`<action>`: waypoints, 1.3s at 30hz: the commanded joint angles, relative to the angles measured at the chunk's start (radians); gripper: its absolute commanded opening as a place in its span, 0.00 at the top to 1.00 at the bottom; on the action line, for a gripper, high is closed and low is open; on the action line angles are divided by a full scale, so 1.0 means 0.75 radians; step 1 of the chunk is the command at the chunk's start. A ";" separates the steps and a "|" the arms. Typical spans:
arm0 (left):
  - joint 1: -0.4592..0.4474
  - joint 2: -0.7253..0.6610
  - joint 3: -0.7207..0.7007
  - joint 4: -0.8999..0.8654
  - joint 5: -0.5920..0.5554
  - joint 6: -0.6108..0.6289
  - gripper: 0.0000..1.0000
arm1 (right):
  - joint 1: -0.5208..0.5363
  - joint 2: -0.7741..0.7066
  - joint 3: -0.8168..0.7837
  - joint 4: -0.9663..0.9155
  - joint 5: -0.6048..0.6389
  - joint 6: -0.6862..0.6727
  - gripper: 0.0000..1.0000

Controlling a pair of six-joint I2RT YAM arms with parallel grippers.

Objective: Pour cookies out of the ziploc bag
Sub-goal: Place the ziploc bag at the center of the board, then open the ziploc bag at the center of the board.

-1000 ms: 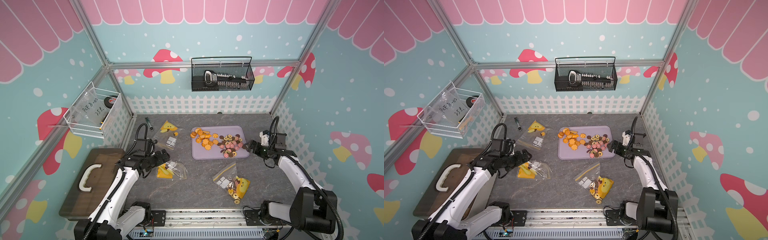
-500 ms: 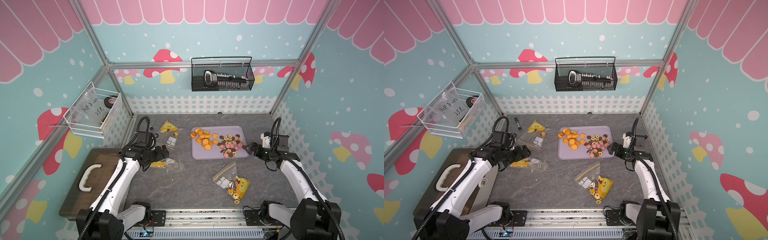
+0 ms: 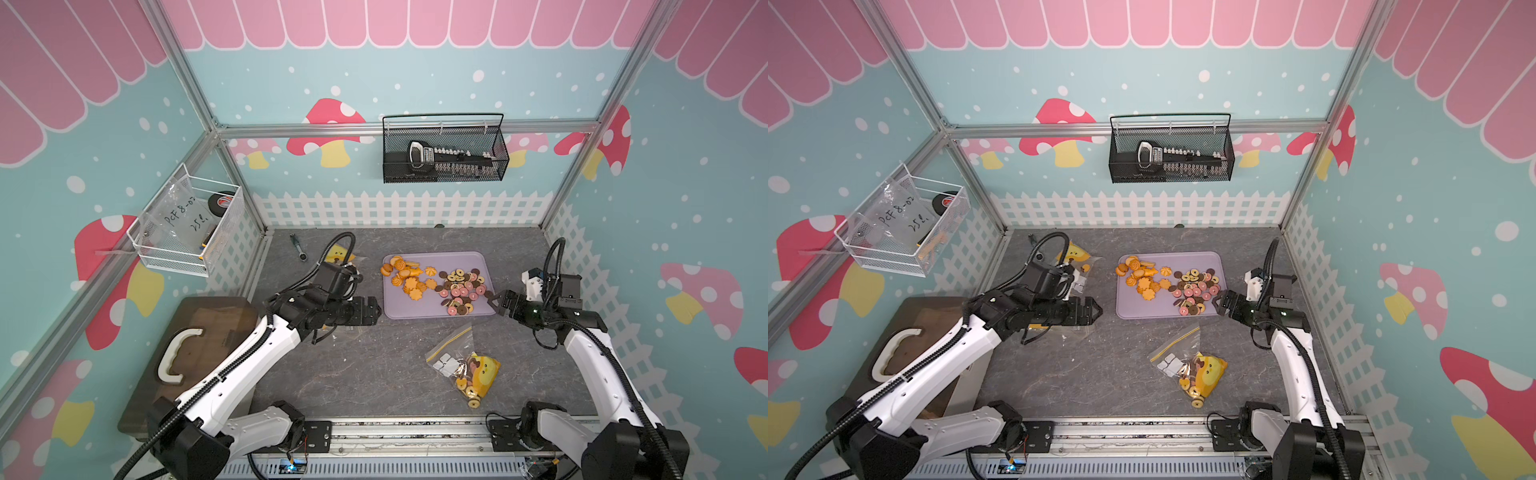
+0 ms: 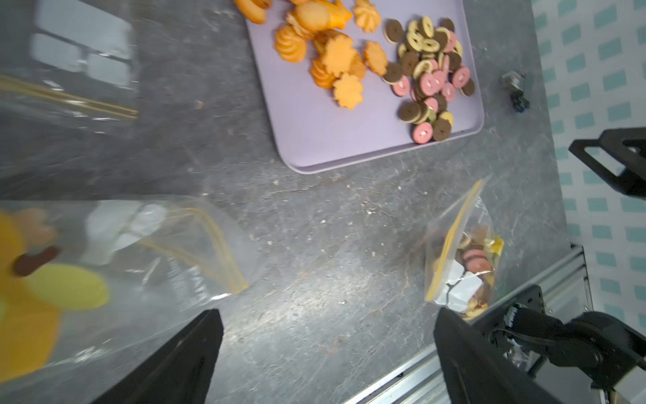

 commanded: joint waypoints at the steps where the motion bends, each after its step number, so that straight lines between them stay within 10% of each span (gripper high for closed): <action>1: -0.113 0.127 0.032 0.198 0.075 -0.073 0.01 | 0.009 -0.049 -0.007 -0.093 -0.042 -0.023 0.01; 22: -0.419 0.748 0.272 0.348 0.426 -0.018 0.18 | 0.265 -0.185 0.093 -0.481 0.009 -0.039 0.01; 30: -0.433 0.816 0.307 0.325 0.427 0.009 0.71 | 0.371 -0.168 0.152 -0.597 0.074 -0.068 0.01; 39: -0.394 0.835 0.330 0.328 0.397 0.022 0.97 | 0.535 -0.095 0.215 -0.666 0.248 -0.104 0.01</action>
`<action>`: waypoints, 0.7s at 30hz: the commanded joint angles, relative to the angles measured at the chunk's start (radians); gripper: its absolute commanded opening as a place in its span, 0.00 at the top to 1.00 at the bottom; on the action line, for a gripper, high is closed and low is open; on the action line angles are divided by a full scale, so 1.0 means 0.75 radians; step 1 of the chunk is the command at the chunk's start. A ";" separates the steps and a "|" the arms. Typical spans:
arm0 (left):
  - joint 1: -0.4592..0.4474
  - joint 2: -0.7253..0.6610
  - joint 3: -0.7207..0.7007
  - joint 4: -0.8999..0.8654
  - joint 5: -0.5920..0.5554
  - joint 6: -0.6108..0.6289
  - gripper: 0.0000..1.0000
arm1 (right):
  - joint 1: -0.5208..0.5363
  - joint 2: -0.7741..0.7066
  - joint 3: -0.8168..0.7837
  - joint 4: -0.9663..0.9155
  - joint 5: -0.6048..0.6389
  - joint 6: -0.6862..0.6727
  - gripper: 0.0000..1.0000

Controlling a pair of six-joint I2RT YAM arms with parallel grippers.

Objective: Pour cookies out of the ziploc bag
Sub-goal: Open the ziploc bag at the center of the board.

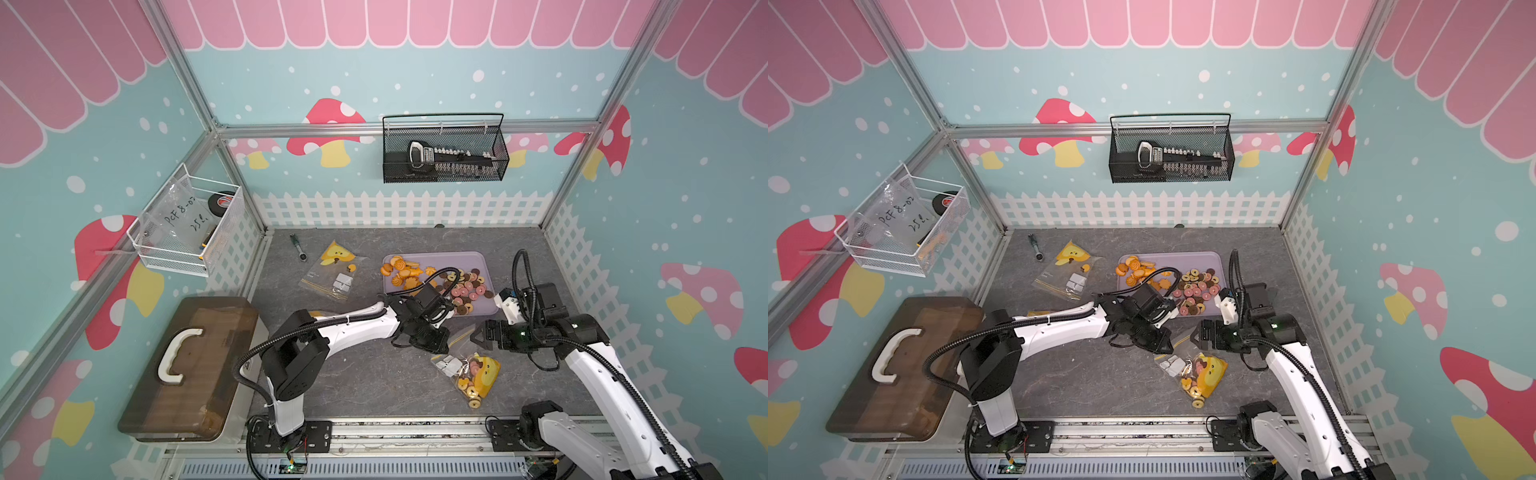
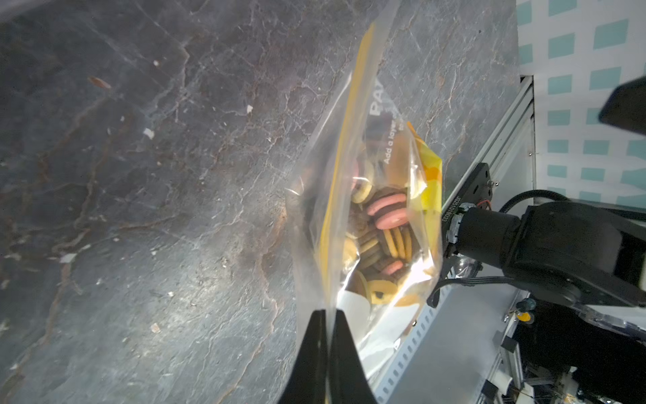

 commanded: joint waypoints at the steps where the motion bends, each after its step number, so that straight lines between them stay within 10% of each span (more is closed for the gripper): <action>1: 0.041 0.022 0.038 0.002 -0.016 0.017 0.99 | 0.058 0.039 0.056 -0.066 0.110 -0.051 0.01; 12: 0.155 0.024 0.053 0.021 0.020 0.050 0.99 | 0.291 0.232 0.060 0.077 0.250 -0.006 0.03; 21: 0.184 -0.058 -0.028 0.067 0.017 0.033 0.41 | 0.425 0.401 0.029 0.273 0.386 -0.012 0.03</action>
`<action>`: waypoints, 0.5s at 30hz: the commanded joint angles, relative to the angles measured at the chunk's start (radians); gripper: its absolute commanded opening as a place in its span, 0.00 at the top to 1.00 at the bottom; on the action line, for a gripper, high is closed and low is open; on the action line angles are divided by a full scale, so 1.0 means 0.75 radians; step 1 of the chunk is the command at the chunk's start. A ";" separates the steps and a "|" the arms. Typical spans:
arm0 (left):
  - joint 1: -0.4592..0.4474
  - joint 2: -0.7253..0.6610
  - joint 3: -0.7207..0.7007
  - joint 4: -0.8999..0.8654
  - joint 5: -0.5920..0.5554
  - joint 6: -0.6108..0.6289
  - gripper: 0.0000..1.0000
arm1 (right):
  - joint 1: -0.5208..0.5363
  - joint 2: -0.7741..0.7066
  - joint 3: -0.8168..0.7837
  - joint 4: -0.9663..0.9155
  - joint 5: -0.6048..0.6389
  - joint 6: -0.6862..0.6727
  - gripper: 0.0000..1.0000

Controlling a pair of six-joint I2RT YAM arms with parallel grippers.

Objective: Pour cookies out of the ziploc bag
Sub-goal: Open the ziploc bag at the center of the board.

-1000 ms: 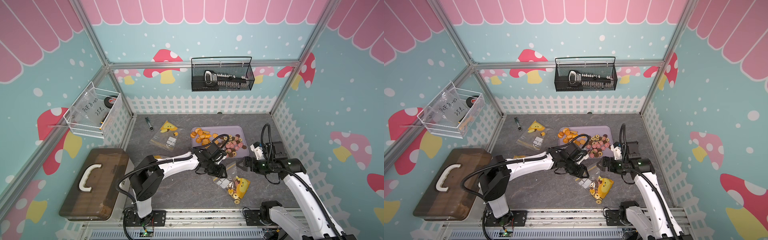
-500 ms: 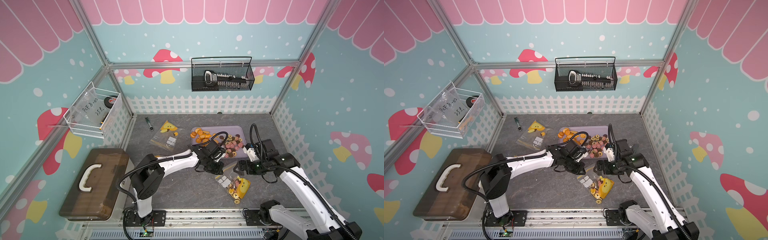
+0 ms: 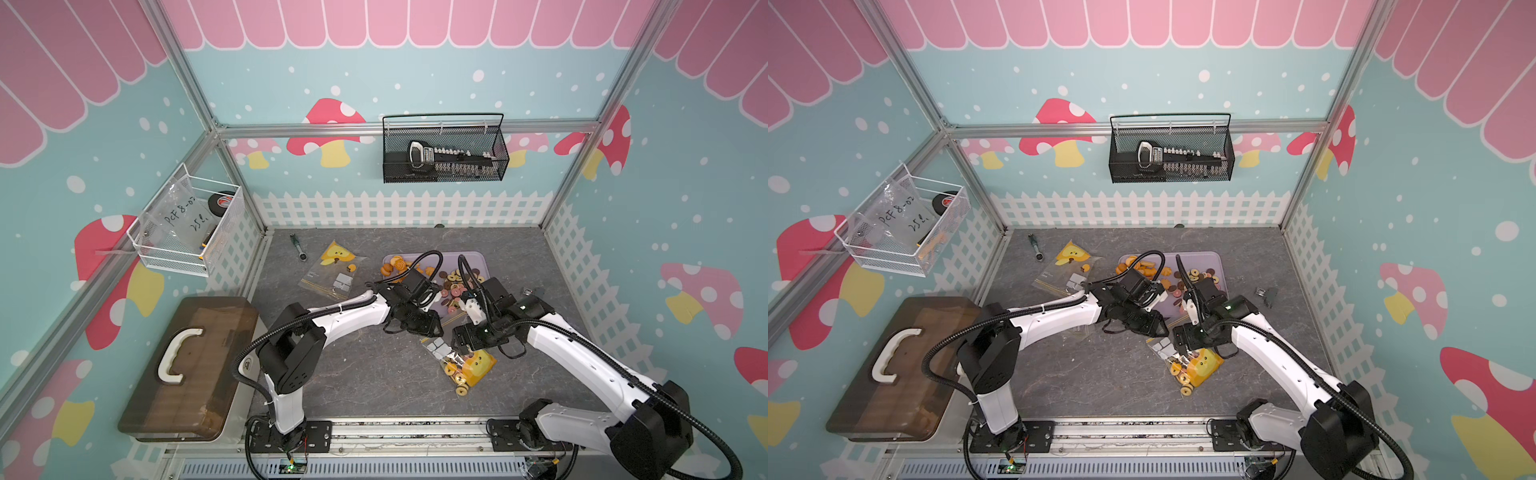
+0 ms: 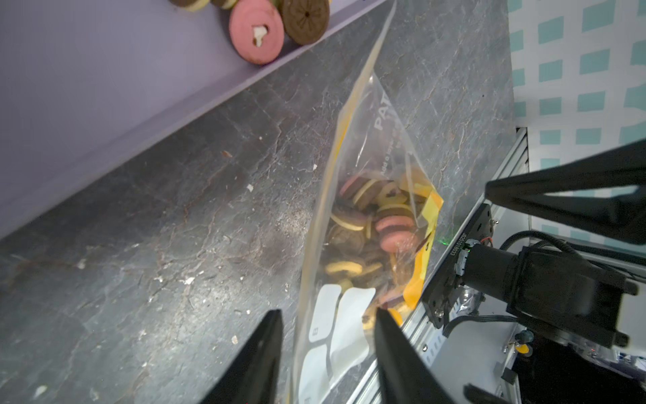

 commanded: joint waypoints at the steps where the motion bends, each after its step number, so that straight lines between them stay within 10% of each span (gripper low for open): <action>1: 0.039 -0.082 -0.058 0.042 0.002 -0.006 0.37 | 0.017 0.042 -0.014 0.107 0.069 -0.027 0.02; 15: 0.283 -0.455 -0.448 0.099 -0.126 -0.148 0.24 | 0.099 0.312 0.005 0.247 0.117 -0.055 0.09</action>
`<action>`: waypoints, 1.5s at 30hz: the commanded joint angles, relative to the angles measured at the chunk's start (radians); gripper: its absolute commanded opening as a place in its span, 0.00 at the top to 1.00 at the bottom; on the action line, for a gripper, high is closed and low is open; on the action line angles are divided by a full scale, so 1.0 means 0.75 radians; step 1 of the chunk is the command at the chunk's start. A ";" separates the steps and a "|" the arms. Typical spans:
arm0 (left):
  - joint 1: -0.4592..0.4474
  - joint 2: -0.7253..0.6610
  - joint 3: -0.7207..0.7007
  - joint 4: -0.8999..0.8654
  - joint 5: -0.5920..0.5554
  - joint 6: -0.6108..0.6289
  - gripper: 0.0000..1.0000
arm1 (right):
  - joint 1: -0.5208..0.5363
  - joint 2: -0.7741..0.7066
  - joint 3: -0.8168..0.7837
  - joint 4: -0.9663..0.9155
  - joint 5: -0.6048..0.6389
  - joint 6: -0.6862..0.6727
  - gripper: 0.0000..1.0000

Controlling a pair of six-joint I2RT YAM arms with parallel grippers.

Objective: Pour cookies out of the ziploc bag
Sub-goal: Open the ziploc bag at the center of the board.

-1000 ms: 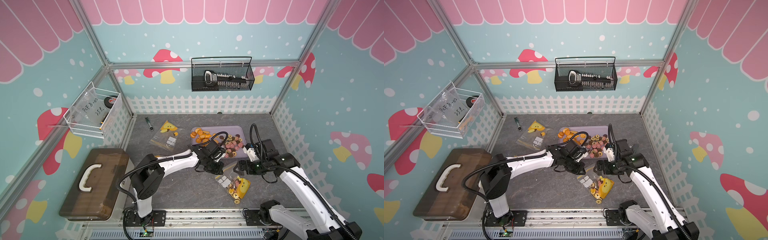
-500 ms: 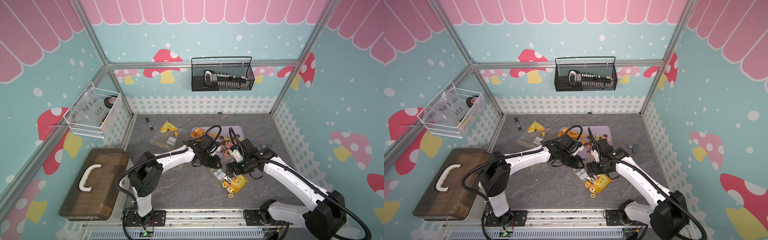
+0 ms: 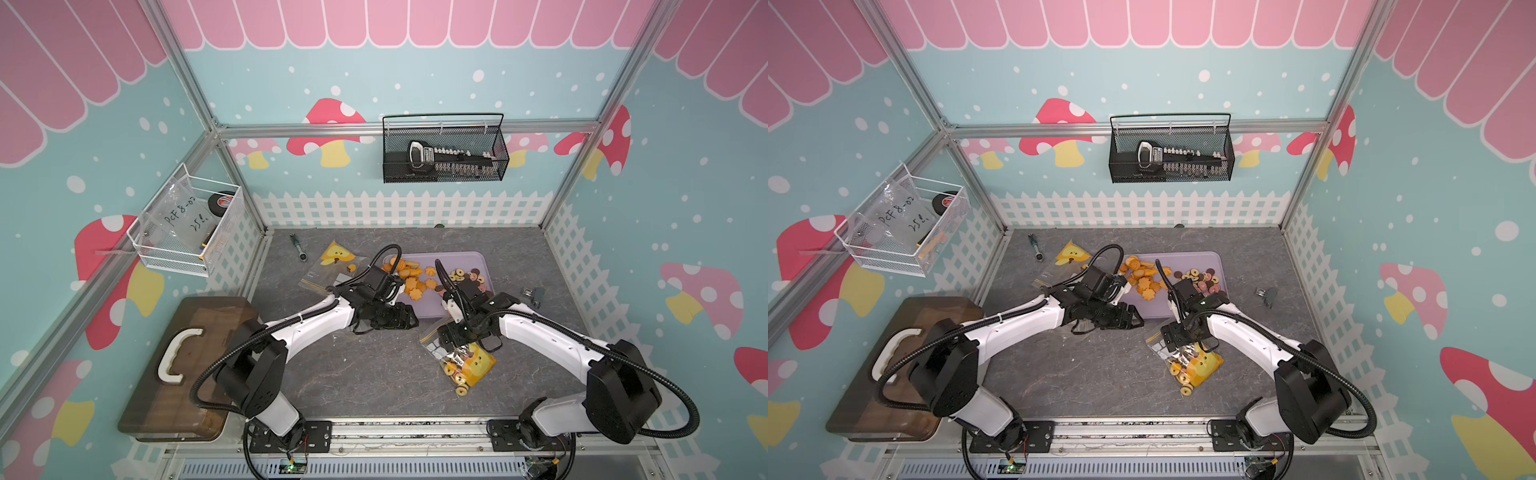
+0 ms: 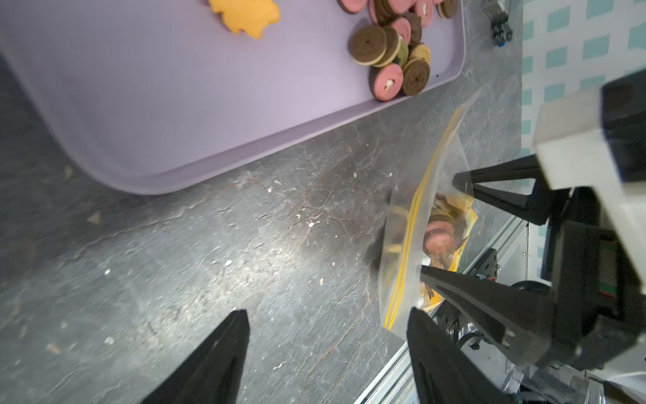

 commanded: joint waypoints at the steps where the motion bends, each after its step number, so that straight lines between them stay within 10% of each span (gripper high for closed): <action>1: 0.042 -0.071 -0.080 0.063 -0.040 -0.055 0.23 | 0.018 0.045 0.018 0.024 0.025 -0.013 0.11; 23: 0.062 -0.008 -0.216 0.293 0.057 -0.164 0.22 | 0.021 -0.009 0.037 0.004 0.009 -0.051 1.00; 33: -0.035 0.124 -0.174 0.437 0.029 -0.211 0.22 | 0.016 -0.157 0.001 -0.010 -0.077 -0.126 1.00; 45: -0.118 0.227 -0.381 1.283 0.148 -0.301 0.20 | -0.091 -0.378 -0.073 -0.044 -0.250 -0.180 1.00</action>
